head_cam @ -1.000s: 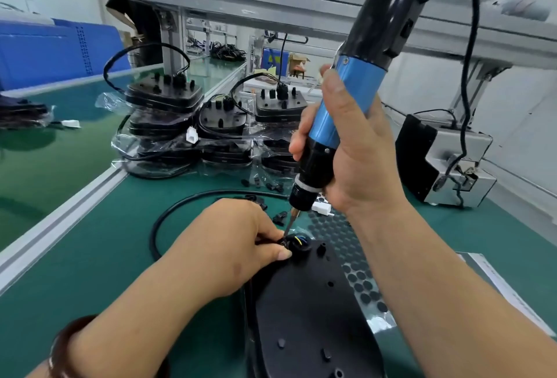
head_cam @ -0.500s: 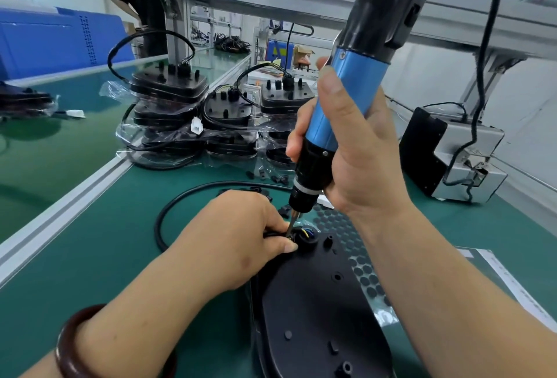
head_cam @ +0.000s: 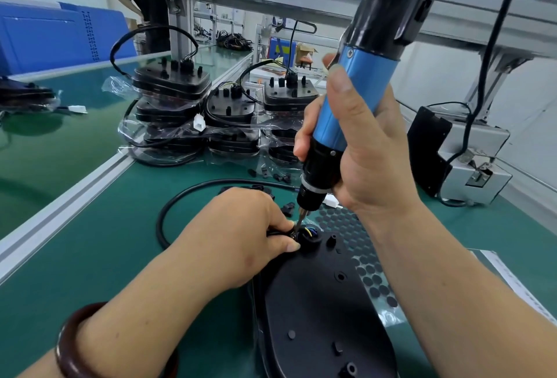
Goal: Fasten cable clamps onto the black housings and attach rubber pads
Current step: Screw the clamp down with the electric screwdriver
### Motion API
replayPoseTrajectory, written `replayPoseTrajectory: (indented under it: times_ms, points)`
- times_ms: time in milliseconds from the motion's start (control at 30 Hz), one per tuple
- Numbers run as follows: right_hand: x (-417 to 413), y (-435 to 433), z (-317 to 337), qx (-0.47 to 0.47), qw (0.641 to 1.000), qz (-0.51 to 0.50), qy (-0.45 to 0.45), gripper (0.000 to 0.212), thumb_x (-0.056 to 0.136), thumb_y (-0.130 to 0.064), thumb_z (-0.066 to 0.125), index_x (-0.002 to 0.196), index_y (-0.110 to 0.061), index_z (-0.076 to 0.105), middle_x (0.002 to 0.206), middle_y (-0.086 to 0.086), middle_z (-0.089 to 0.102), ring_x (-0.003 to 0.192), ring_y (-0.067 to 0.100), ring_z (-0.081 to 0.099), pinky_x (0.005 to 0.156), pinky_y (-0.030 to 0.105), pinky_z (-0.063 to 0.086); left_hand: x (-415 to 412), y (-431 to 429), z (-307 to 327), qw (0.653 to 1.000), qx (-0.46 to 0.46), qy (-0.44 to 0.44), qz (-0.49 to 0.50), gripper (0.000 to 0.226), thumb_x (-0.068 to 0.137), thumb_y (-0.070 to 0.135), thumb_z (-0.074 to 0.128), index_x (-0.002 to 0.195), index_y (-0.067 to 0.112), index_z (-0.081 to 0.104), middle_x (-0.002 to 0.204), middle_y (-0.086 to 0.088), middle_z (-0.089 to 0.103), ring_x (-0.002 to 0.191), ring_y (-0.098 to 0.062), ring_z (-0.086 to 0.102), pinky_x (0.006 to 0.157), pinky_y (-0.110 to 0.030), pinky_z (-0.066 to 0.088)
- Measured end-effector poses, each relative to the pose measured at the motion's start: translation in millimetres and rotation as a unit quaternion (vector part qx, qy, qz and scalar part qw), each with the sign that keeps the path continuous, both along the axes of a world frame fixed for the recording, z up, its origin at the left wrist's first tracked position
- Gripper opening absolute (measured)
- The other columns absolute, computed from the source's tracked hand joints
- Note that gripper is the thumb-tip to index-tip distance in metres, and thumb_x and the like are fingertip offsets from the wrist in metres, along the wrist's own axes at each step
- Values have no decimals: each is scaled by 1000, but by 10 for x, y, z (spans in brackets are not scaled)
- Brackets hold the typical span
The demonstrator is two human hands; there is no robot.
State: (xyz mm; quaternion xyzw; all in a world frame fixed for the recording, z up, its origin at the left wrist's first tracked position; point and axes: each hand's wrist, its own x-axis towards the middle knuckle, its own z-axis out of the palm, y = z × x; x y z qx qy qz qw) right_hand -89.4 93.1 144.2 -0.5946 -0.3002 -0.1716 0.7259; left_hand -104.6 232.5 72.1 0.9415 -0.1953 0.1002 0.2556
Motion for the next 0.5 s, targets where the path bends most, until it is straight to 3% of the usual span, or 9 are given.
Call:
replayPoseTrajectory:
  times_ms: [300,500]
  points:
    - [-27,18,18,14,1000,12,4,23,89,-32,58,104,-17,49,62,8,53,50,26,52,51,32,46,-9,5,7,1000,4,0,0,23,79,49,70,95,33,73,79,13,66,79,-5,58,75,-27,50]
    - [-17,35,6,0,1000,15,1,30,85,-36,60,104,-16,48,61,6,54,48,25,54,52,31,46,-18,3,25,1000,6,1,-1,25,79,50,68,98,33,73,81,16,62,82,-6,58,78,-31,51]
